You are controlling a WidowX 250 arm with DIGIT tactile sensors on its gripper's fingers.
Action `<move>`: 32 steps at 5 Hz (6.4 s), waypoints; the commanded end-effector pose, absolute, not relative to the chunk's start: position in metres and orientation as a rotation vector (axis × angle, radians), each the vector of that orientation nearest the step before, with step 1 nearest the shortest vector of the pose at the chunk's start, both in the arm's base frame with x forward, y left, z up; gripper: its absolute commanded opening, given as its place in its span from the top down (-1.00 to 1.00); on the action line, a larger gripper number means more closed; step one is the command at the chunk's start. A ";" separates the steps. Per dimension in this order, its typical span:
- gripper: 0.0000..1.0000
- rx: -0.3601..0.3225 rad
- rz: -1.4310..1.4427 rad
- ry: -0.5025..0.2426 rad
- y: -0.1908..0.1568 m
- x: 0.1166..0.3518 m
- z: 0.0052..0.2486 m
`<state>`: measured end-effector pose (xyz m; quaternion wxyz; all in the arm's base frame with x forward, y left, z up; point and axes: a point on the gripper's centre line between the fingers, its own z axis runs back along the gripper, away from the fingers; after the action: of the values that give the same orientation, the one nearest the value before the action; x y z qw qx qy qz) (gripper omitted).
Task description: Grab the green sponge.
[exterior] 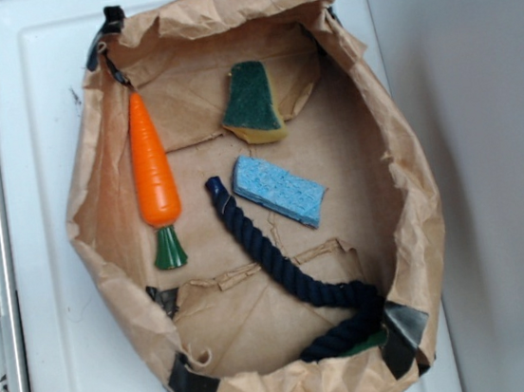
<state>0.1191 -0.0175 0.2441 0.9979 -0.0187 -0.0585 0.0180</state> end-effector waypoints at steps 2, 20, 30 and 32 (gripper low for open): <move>-1.00 -0.026 0.108 -0.108 -0.015 0.143 0.229; -1.00 -0.028 0.969 -0.215 0.032 0.306 0.089; 1.00 0.006 1.140 -0.322 0.064 0.314 0.042; 1.00 -0.035 1.065 -0.227 0.065 0.306 0.083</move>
<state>0.2984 0.0469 0.0584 0.8678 -0.0012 -0.0636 0.4929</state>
